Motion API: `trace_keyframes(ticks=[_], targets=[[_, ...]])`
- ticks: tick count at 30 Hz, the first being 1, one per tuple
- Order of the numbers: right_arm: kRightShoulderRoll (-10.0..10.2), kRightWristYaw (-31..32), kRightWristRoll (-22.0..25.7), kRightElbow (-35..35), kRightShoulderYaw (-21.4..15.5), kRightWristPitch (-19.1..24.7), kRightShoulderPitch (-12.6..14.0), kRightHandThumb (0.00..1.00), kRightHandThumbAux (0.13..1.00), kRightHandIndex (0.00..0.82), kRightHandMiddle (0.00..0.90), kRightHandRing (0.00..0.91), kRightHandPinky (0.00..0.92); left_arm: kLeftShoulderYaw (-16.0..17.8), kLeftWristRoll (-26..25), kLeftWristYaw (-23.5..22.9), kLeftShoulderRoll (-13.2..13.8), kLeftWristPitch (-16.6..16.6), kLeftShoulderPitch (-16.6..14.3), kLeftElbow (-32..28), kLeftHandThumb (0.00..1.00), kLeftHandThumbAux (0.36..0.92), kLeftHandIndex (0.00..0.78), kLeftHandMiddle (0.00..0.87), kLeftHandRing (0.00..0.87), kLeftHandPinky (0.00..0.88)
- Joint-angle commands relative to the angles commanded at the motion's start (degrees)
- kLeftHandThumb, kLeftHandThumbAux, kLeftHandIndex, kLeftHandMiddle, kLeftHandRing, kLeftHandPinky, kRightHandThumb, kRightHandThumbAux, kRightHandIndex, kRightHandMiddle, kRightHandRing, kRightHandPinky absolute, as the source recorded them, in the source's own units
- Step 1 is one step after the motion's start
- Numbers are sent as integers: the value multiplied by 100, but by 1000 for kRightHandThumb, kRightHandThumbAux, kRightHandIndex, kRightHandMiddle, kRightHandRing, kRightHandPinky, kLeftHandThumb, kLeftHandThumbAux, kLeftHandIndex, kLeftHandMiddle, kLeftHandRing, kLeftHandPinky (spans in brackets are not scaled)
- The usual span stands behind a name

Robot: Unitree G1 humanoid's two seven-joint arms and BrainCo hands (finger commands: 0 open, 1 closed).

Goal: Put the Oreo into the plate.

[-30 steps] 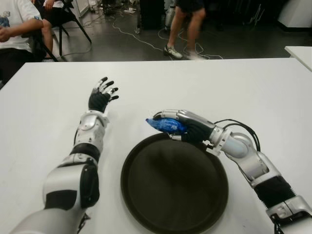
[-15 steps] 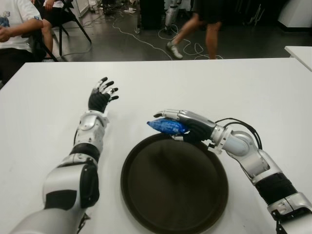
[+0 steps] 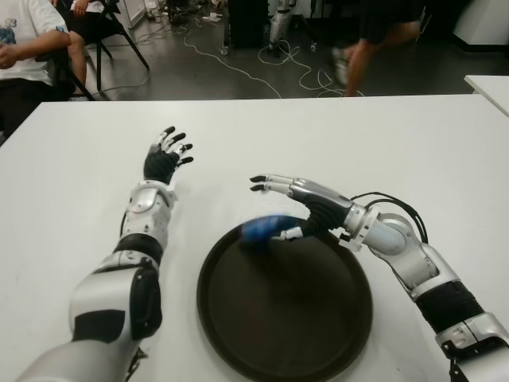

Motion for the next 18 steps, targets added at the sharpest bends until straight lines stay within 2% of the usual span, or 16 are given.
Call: trace_keyframes(ticks=[7, 18], targets=[[-84, 183, 49, 56, 40, -101, -72, 0, 386, 0, 0, 0, 0, 1, 3, -20, 18, 1, 4, 16, 149, 782, 138, 193, 252, 350], [-105, 281, 100, 193, 45, -287, -154, 0, 309, 0, 0, 0, 0, 11, -7, -31, 21, -21, 3, 23, 154, 788, 132, 189, 246, 342]])
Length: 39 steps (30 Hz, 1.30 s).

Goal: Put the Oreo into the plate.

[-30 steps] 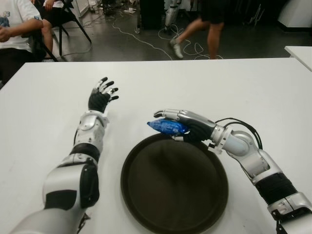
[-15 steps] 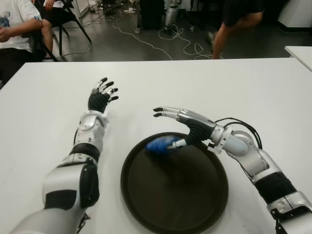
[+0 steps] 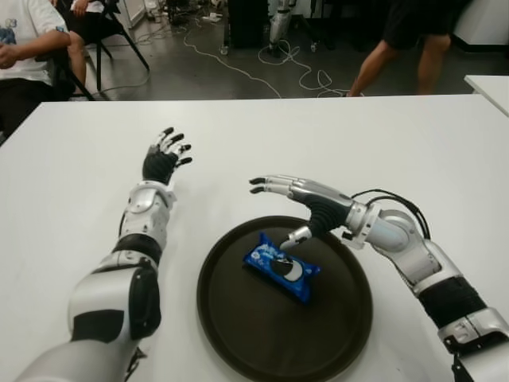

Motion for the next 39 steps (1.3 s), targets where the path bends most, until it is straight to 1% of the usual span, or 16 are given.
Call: trace_keyframes(ticks=[10, 18, 21, 25, 27, 30, 33, 35, 36, 39], targets=[[11, -3, 67, 86, -46, -90, -39, 0, 291, 0, 0, 0, 0, -51, 51, -42, 22, -27, 4, -3, 166, 786, 133, 193, 248, 338], [1, 234, 357, 139, -81, -52, -91, 0, 285, 0, 0, 0, 0, -50, 38, -47, 33, 1, -7, 1, 188, 772, 131, 190, 241, 326], [-11, 263, 398, 197, -97, -96, -119, 0, 281, 0, 0, 0, 0, -36, 21, -52, 33, 22, -16, 4, 216, 770, 127, 189, 241, 334], [-25, 446, 611, 326, -139, -66, -201, 0, 284, 0, 0, 0, 0, -33, 18, -54, 38, 37, -26, 7, 233, 765, 124, 191, 242, 341], [-26, 558, 725, 417, -168, -28, -282, 0, 289, 0, 0, 0, 0, -38, 24, -53, 43, 41, -29, 8, 237, 764, 125, 193, 244, 343], [40, 667, 849, 860, -245, 113, -557, 0, 290, 0, 0, 0, 0, -44, 32, -50, 49, 42, -28, 13, 231, 764, 125, 194, 243, 342], [137, 499, 792, 1311, -331, 233, -760, 0, 286, 0, 0, 0, 0, -57, 48, -35, 56, 39, -27, 22, 219, 765, 126, 196, 243, 341], [178, 442, 792, 1460, -380, 245, -816, 0, 293, 0, 0, 0, 0, -59, 51, -28, 55, 39, -25, 27, 212, 765, 127, 197, 243, 340], [211, 300, 773, 1646, -452, 300, -913, 0, 295, 0, 0, 0, 0, -51, 42, -26, 52, 42, -27, 30, 209, 765, 127, 198, 244, 339], [262, 89, 732, 1954, -555, 339, -1072, 0, 332, 0, 0, 0, 0, -39, 29, -24, 49, 46, -32, 35, 211, 769, 131, 200, 247, 347]])
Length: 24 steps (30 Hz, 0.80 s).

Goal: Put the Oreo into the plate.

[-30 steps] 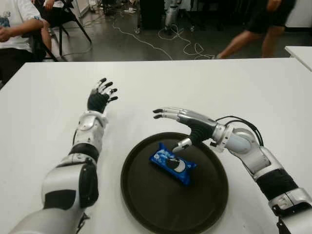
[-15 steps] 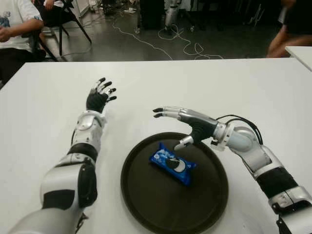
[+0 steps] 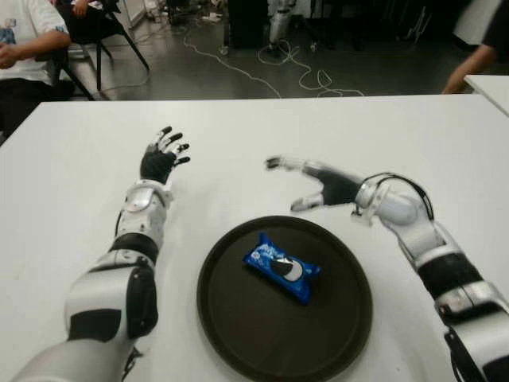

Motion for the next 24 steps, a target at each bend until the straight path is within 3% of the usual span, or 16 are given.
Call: trace_keyframes(ticks=[3, 5, 7, 11, 12, 15, 18, 24], targets=[[41, -445, -152, 509, -112, 172, -335, 0, 383, 0, 0, 0, 0, 11, -14, -11, -1, 4, -3, 5, 213, 771, 132, 200, 248, 351], [87, -1143, -309, 1083, -248, 860, -726, 32, 481, 16, 50, 45, 52, 9, -13, -14, -9, 3, -1, 3, 213, 775, 130, 196, 245, 345], [138, -1577, -276, 1598, -418, 1478, -1029, 184, 609, 82, 160, 168, 199, 15, -22, -12, -26, 0, 1, 0, 205, 774, 126, 187, 239, 333], [361, -1860, 686, 2779, -1370, 2398, -1510, 451, 693, 223, 277, 303, 351, 25, -34, 7, -46, -3, -2, 1, 180, 767, 125, 185, 236, 324], [373, -1875, 806, 2908, -1505, 2480, -1562, 538, 705, 289, 305, 333, 384, 24, -32, 13, -49, -2, -5, 1, 171, 767, 128, 187, 237, 323], [370, -2033, 1107, 3188, -1882, 2696, -1704, 643, 720, 370, 355, 384, 434, 22, -29, 27, -57, 2, -15, 2, 153, 772, 135, 191, 240, 324], [375, -2551, 1418, 3404, -2345, 2817, -1803, 679, 724, 401, 412, 441, 478, -28, 28, 46, -60, -18, -23, 3, 133, 784, 144, 197, 241, 326], [362, -3060, 1720, 3499, -2861, 2856, -1946, 695, 724, 421, 518, 533, 535, -83, 91, 73, -71, -32, -29, 4, 121, 801, 148, 206, 242, 325]])
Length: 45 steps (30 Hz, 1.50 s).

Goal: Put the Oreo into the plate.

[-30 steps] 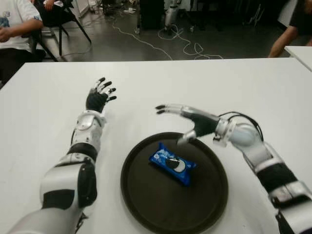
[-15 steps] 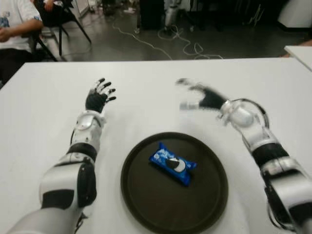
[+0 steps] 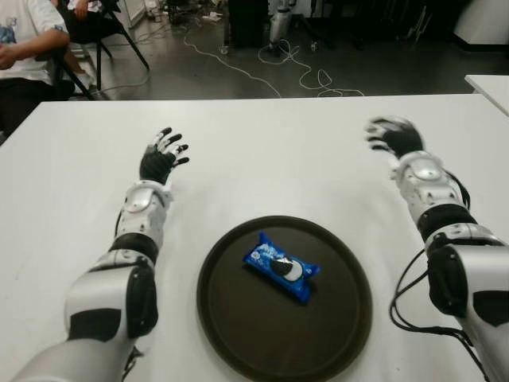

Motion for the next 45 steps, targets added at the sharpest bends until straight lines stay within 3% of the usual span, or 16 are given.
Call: trace_keyframes(ticks=[7, 14, 25, 33, 45], targets=[[-54, -556, 469, 80, -701, 28, -46, 696, 724, 426, 596, 588, 572, 23, -26, -8, -60, 135, -59, 7, 107, 805, 153, 215, 251, 327], [-69, -737, 399, 102, -813, -77, 56, 695, 724, 428, 609, 599, 577, -23, 13, 30, -140, 220, -127, -12, 116, 798, 149, 218, 255, 323], [-252, -301, -247, 131, -273, 60, 126, 683, 726, 422, 577, 568, 534, -225, 198, 64, -128, 356, -275, 10, 172, 795, 118, 178, 239, 342], [-526, 681, -655, 121, 159, 52, 147, 674, 729, 410, 481, 508, 508, -356, 341, -8, -54, 494, -332, 67, 157, 780, 112, 170, 229, 332], [-630, 1024, -915, 157, 381, -5, 223, 678, 727, 407, 388, 437, 464, -395, 430, -52, 45, 671, -458, 136, 121, 770, 119, 181, 228, 303]])
